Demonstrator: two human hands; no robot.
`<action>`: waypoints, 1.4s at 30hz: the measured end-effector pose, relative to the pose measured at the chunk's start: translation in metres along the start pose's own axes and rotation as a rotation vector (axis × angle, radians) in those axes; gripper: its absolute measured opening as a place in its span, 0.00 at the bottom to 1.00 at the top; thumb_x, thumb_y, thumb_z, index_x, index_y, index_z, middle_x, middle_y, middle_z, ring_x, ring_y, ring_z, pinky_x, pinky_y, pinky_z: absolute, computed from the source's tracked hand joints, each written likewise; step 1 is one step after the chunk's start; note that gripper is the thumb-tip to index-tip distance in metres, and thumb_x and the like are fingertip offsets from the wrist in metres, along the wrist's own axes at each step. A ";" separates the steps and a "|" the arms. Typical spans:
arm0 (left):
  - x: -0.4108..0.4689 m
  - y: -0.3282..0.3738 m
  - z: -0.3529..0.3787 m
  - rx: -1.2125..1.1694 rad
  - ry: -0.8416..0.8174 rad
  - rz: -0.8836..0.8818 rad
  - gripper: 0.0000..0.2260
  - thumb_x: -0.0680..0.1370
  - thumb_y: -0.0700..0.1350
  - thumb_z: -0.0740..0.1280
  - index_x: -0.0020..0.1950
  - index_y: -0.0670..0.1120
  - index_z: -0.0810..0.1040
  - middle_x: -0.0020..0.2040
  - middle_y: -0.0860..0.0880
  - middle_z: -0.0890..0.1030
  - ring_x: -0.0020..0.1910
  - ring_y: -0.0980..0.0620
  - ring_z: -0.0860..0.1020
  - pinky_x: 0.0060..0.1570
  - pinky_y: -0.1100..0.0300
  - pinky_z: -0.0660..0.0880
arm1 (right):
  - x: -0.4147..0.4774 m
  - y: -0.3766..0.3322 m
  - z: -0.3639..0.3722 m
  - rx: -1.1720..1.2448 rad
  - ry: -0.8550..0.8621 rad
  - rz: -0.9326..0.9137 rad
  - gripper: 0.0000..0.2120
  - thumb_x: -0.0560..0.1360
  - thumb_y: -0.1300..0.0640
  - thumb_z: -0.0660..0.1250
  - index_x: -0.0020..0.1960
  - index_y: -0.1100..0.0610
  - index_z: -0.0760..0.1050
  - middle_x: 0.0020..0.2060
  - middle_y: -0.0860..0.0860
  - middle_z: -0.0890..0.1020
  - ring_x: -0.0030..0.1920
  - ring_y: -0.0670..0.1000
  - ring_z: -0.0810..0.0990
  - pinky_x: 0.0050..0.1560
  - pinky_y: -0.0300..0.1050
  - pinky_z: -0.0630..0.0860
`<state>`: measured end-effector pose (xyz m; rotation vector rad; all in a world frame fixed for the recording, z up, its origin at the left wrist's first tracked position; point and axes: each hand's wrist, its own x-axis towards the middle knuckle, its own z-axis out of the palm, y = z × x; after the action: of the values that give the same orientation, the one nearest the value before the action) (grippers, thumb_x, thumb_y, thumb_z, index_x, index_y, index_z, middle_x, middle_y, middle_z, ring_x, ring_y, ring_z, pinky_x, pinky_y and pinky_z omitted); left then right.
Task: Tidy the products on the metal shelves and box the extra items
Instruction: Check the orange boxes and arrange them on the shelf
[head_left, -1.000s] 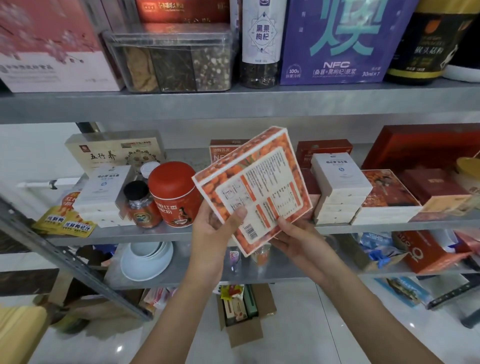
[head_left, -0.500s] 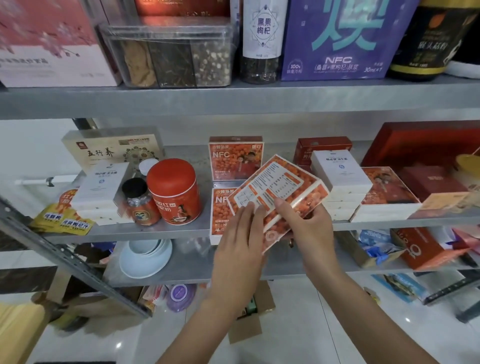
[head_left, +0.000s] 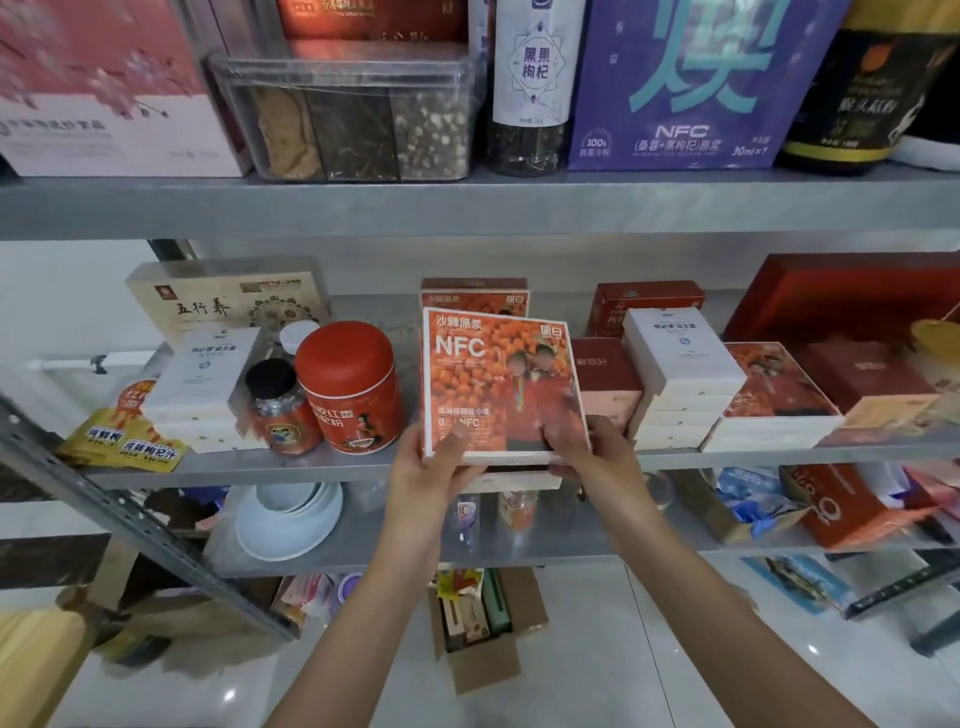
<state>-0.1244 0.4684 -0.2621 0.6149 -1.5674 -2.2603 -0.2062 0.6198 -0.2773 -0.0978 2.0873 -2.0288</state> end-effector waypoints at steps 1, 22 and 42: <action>0.004 -0.003 -0.001 0.041 0.001 0.015 0.16 0.78 0.46 0.68 0.66 0.46 0.74 0.58 0.49 0.83 0.55 0.52 0.82 0.50 0.62 0.80 | 0.002 0.002 0.000 -0.059 0.036 -0.017 0.08 0.74 0.51 0.72 0.51 0.46 0.76 0.43 0.39 0.83 0.46 0.39 0.82 0.43 0.34 0.78; 0.072 -0.024 -0.007 1.606 -0.326 0.332 0.30 0.82 0.62 0.45 0.80 0.51 0.40 0.80 0.50 0.39 0.78 0.53 0.36 0.76 0.54 0.39 | 0.101 -0.047 0.021 -1.001 0.042 -0.517 0.25 0.78 0.61 0.63 0.74 0.60 0.62 0.72 0.59 0.63 0.73 0.59 0.59 0.71 0.54 0.63; 0.074 -0.023 -0.008 1.603 -0.337 0.325 0.31 0.82 0.62 0.46 0.80 0.50 0.41 0.80 0.50 0.40 0.78 0.53 0.37 0.76 0.53 0.39 | 0.180 -0.060 0.055 -1.435 -0.031 -0.480 0.22 0.75 0.66 0.67 0.67 0.61 0.67 0.64 0.59 0.69 0.65 0.59 0.69 0.58 0.55 0.76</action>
<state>-0.1844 0.4338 -0.2984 0.1945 -3.1265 -0.4752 -0.3760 0.5270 -0.2397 -0.8727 3.1757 -0.2129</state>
